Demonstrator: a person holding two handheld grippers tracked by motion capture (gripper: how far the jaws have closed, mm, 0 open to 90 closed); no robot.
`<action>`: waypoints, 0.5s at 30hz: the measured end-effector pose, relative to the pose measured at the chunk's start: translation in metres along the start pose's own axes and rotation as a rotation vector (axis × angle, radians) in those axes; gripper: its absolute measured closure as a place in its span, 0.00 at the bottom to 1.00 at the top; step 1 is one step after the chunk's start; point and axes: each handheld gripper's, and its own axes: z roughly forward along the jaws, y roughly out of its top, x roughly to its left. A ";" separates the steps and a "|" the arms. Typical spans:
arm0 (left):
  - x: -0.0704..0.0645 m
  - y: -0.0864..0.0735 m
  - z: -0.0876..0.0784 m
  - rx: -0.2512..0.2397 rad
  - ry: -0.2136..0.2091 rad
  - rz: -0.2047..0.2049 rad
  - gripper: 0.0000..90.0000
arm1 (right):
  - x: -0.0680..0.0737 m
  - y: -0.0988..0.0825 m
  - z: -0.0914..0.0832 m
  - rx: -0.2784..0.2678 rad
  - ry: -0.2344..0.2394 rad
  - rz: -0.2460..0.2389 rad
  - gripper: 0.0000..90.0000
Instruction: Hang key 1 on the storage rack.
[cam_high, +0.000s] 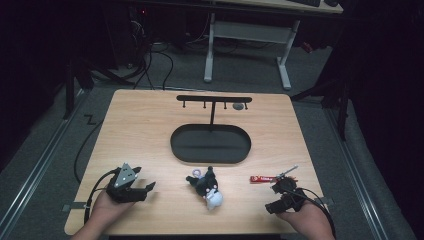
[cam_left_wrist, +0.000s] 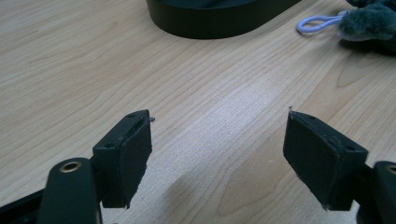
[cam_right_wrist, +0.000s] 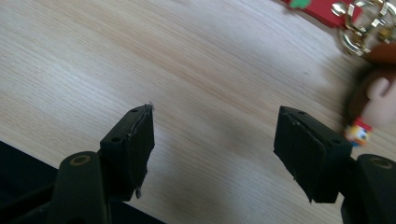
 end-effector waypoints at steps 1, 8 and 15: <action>0.000 0.000 0.000 0.000 0.000 0.001 0.27 | -0.004 -0.002 -0.002 0.001 -0.004 0.006 0.32; -0.001 0.000 0.001 0.008 -0.004 0.005 0.27 | -0.018 -0.009 -0.007 -0.002 -0.022 0.043 0.32; -0.002 0.000 0.002 0.013 -0.008 0.008 0.27 | -0.030 -0.012 -0.011 -0.014 -0.044 0.071 0.34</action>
